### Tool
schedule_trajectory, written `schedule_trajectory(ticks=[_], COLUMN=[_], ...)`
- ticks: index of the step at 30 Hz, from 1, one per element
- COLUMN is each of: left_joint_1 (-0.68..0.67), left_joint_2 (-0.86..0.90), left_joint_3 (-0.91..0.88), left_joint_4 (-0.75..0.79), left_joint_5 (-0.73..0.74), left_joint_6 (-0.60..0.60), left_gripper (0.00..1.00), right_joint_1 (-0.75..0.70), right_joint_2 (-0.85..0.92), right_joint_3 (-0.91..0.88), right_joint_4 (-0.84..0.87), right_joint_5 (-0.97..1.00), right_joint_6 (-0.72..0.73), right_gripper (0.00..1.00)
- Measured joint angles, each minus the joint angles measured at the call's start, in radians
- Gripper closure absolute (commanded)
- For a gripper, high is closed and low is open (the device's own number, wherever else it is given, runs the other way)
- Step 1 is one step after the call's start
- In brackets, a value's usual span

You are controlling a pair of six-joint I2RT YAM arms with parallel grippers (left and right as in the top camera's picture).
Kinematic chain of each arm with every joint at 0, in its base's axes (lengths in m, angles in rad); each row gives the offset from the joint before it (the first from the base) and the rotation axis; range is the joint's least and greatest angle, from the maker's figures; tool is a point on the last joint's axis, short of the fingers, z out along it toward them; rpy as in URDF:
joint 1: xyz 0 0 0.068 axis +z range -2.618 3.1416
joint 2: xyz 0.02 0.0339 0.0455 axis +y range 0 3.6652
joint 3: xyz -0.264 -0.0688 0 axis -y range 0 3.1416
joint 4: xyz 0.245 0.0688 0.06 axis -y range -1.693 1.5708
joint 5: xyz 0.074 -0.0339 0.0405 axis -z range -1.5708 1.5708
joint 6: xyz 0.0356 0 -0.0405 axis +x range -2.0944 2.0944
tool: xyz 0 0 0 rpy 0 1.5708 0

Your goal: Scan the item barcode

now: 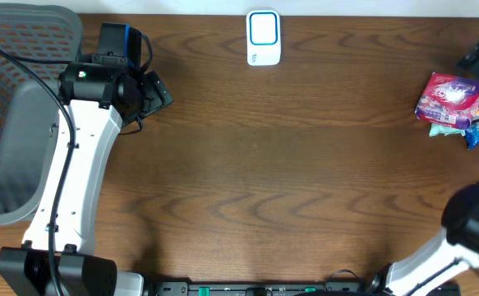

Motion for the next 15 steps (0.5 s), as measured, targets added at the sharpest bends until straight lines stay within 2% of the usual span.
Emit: schedule_trajectory(ticks=[5,10,15], left_joint_1=[0.0,0.0,0.0], left_joint_2=[0.0,0.0,0.0], left_joint_3=[0.0,0.0,0.0], left_joint_4=[0.0,0.0,0.0], left_joint_5=[0.0,0.0,0.0], left_joint_6=[0.0,0.0,0.0], left_gripper=[0.02,0.03,0.02], right_joint_1=[0.029,0.151,0.283], right_joint_2=[-0.244,-0.427,-0.571], right_joint_3=[0.004,0.007,-0.135], right_joint_4=[-0.107,-0.261,-0.233], right_joint_5=[-0.134,-0.16,-0.159], right_joint_6=[-0.019,-0.051,-0.077], right_gripper=[0.01,0.01,0.01])
